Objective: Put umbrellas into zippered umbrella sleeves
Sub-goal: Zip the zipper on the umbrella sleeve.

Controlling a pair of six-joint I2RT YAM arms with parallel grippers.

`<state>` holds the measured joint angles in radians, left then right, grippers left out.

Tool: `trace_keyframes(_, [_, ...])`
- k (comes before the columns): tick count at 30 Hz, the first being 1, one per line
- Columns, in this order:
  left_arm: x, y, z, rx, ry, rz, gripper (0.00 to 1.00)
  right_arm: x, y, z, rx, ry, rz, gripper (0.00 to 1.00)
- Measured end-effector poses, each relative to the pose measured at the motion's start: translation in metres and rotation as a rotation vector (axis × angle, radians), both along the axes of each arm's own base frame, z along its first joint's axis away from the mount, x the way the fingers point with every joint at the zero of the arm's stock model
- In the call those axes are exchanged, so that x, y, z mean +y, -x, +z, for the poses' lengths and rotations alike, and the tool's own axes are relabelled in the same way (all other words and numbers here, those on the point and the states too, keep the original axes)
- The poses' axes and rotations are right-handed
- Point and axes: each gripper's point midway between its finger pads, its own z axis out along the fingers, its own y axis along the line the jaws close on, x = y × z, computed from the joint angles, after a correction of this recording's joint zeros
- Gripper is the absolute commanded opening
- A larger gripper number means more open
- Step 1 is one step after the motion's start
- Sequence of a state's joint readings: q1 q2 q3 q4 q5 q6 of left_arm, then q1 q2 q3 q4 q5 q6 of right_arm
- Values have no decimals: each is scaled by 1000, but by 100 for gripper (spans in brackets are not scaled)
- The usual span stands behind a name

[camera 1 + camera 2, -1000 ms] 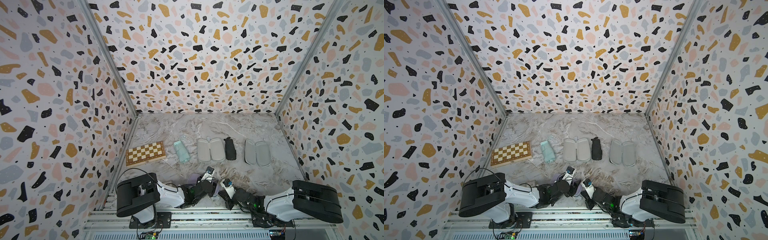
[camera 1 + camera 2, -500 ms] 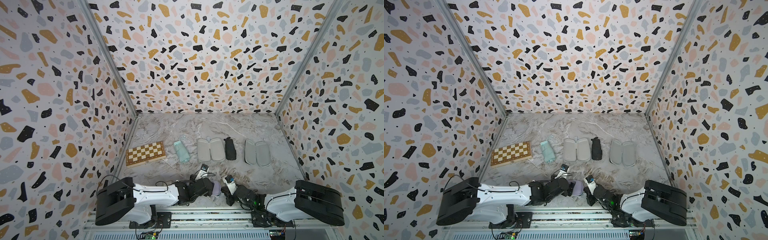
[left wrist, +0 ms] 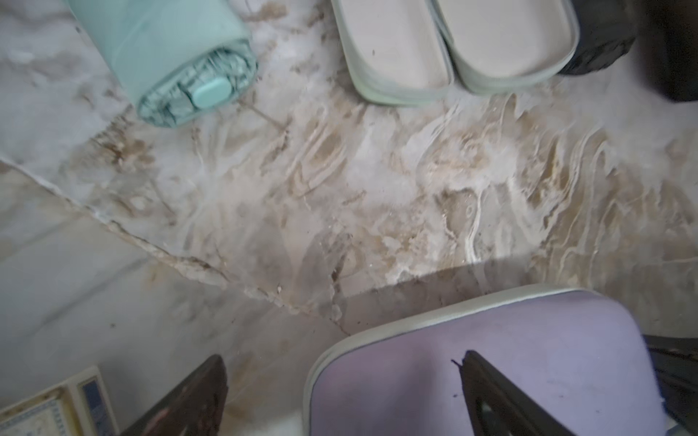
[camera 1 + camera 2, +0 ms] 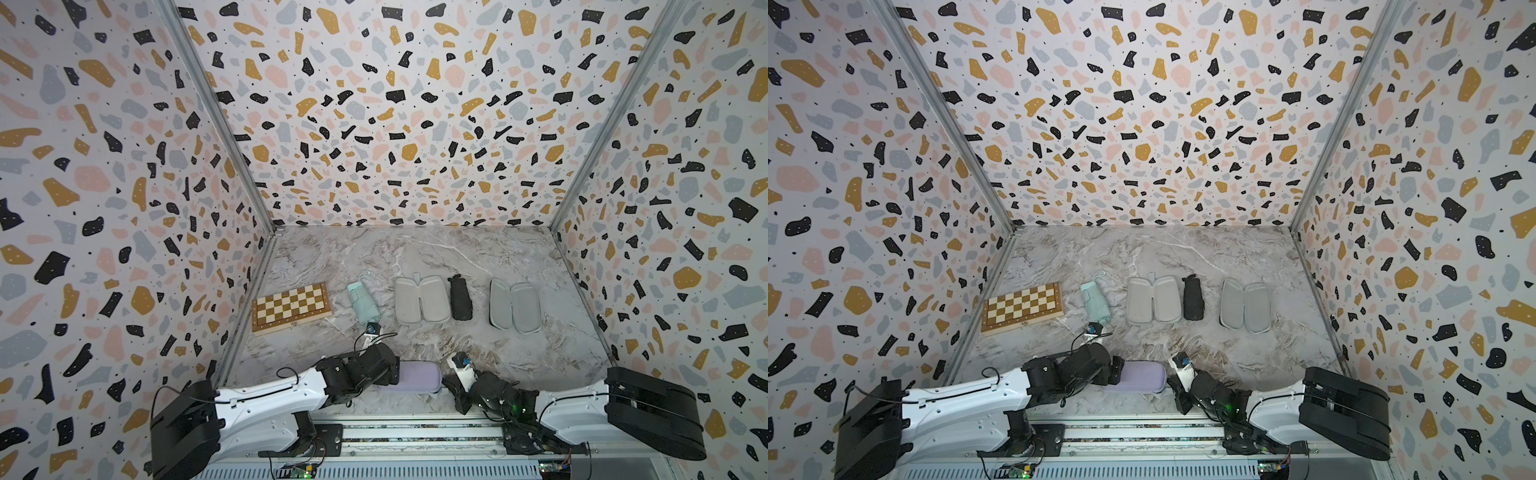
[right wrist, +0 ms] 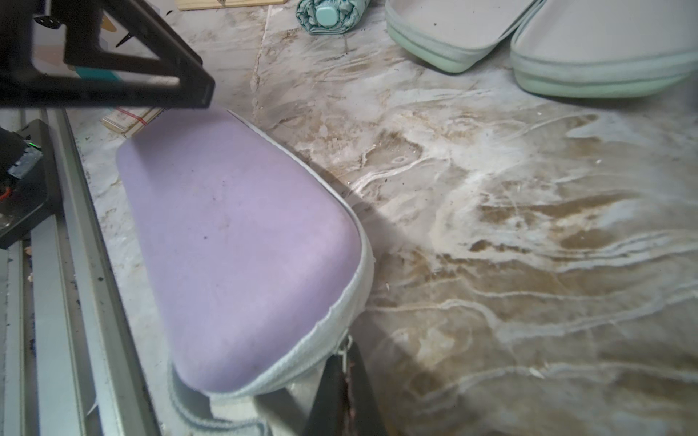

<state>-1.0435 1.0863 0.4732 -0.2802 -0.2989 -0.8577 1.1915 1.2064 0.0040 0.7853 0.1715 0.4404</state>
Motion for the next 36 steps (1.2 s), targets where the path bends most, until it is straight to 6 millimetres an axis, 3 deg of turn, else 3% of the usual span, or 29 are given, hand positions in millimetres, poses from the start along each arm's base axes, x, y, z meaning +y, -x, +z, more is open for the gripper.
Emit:
trace_keyframes(6, [-5,10,-9,52,84,3,94,0,3,-2,2,8,9,0])
trace_keyframes(9, [-12,12,-13,57,139,-1,87,0,5,-7,7,27,19,0])
trace_keyframes(12, [-20,9,-14,53,169,-9,73,2,9,-10,7,35,40,0])
trace_keyframes(15, [-20,4,-15,34,161,1,52,5,11,-10,10,27,47,0])
trace_keyframes(22, [-11,-5,-17,-18,144,44,29,6,11,-10,15,21,45,0])
trace_keyframes(29, [-15,-18,-20,-70,121,50,0,5,8,-10,7,22,34,0])
trace_keyframes(36, [-12,-24,-19,-100,85,64,0,5,9,-9,12,18,33,0])
